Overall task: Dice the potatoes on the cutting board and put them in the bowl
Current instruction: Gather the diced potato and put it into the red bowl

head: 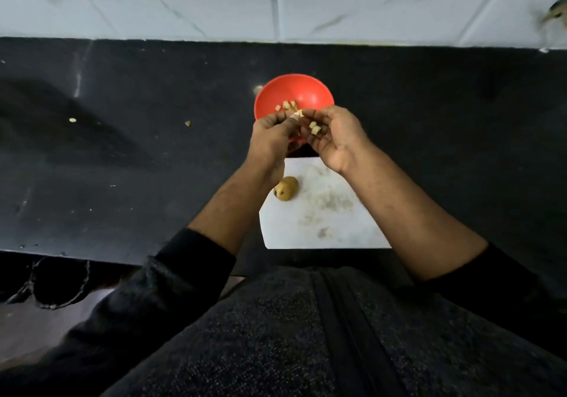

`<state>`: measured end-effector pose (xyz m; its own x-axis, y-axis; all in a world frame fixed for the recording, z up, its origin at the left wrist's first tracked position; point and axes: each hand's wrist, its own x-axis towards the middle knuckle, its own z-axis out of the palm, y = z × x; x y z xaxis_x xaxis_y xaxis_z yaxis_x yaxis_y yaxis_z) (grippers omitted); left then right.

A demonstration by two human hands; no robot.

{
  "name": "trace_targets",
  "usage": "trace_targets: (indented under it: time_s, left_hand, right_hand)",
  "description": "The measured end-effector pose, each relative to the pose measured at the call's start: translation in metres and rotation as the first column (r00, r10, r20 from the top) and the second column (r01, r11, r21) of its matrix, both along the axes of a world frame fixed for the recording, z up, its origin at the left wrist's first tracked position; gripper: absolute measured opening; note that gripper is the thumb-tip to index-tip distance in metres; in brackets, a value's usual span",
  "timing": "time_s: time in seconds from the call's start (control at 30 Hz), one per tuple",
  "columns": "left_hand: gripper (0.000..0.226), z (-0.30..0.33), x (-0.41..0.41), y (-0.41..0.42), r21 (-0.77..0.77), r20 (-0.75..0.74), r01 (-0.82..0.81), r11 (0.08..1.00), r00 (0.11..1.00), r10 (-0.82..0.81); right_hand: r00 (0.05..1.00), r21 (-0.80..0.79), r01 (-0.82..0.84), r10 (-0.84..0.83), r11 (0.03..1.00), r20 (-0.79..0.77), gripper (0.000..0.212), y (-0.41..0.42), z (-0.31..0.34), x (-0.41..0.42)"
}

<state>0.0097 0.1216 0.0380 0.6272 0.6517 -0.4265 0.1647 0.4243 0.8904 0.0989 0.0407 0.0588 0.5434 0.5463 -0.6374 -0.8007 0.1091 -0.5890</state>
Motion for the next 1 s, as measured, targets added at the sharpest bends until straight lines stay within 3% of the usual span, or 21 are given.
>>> trace_targets:
  time_s: [0.3, 0.47, 0.63, 1.0]
  left_hand:
    - [0.011, -0.019, 0.031, 0.035, 0.153, -0.232, -0.042, 0.987, 0.970, 0.078]
    - [0.013, -0.023, 0.038, 0.038, 0.159, -0.269, -0.038, 0.986, 0.960, 0.081]
    - [0.024, -0.029, 0.039, 0.038, 0.195, -0.291, -0.045, 0.980, 0.951, 0.101]
    - [0.025, -0.020, 0.008, 0.027, 0.271, -0.185, -0.069, 0.960, 0.975, 0.122]
  right_hand:
    - [0.992, -0.206, -0.118, 0.122, 0.971, 0.009, 0.060, 0.037, -0.007, 0.021]
    - [0.982, -0.249, -0.171, 0.186, 0.953, 0.036, 0.071, 0.037, -0.012, 0.031]
    - [0.979, -0.258, -0.166, 0.190, 0.952, 0.071, 0.069, 0.036, -0.016, 0.033]
    - [0.900, -0.321, -0.145, 0.260, 0.936, 0.351, 0.045, 0.018, -0.010, 0.008]
